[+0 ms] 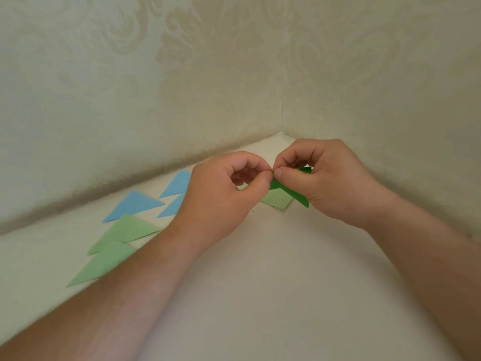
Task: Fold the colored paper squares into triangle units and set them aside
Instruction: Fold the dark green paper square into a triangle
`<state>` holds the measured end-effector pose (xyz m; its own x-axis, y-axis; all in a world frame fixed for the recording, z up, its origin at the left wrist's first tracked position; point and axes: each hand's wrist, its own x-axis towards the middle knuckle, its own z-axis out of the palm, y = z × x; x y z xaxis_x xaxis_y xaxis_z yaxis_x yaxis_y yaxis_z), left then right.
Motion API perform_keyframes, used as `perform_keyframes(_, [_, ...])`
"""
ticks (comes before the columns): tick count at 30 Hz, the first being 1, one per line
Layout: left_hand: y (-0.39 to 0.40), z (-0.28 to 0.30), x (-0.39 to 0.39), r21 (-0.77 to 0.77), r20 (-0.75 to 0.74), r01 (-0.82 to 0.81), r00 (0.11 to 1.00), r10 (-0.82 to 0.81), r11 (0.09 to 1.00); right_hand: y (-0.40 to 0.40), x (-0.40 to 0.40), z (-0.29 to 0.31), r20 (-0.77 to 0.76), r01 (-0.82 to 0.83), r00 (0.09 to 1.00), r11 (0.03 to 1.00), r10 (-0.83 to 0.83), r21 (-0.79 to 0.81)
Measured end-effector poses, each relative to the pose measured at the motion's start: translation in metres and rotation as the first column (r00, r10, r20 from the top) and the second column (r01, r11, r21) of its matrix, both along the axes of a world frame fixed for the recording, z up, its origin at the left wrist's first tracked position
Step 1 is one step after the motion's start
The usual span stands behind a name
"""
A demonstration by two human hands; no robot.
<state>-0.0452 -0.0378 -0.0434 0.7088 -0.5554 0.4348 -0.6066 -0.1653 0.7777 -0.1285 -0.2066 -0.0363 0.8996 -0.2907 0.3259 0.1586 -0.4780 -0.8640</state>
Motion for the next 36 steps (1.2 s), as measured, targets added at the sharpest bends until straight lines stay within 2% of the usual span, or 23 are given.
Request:
perform_keyframes(4, [0.002,0.002,0.000,0.034,0.136,-0.027,0.990,0.023,0.999,0.002,0.000,-0.001,-0.003,-0.003,1.000,1.000,0.003,-0.014])
perform_keyframes(13, [0.004,0.004,0.002,0.005,0.175,-0.055,0.983,0.053,0.998,-0.006,0.001,-0.002,0.066,-0.007,0.998,0.997,0.012,-0.081])
perform_keyframes(19, [0.005,0.006,0.000,0.005,0.200,-0.025,0.979,0.023,1.000,-0.003,0.002,-0.003,0.034,-0.026,0.999,0.992,0.030,-0.127])
perform_keyframes(23, [0.005,0.007,0.002,0.022,0.181,-0.046,0.983,0.041,0.999,-0.003,0.002,-0.003,0.040,-0.043,0.998,0.997,0.045,-0.059])
perform_keyframes(28, [0.004,0.007,0.003,0.002,0.131,-0.045,0.990,0.045,0.999,-0.006,-0.001,0.002,0.057,-0.035,0.998,0.998,0.037,-0.043])
perform_keyframes(32, [0.005,0.007,0.001,0.012,0.146,-0.009,0.989,0.007,1.000,-0.004,-0.001,0.001,0.046,-0.074,0.996,0.996,0.077,-0.049])
perform_keyframes(36, [0.006,0.007,0.002,-0.014,0.136,-0.025,0.990,0.027,1.000,-0.010,0.002,-0.002,0.064,-0.015,0.998,1.000,0.016,-0.013])
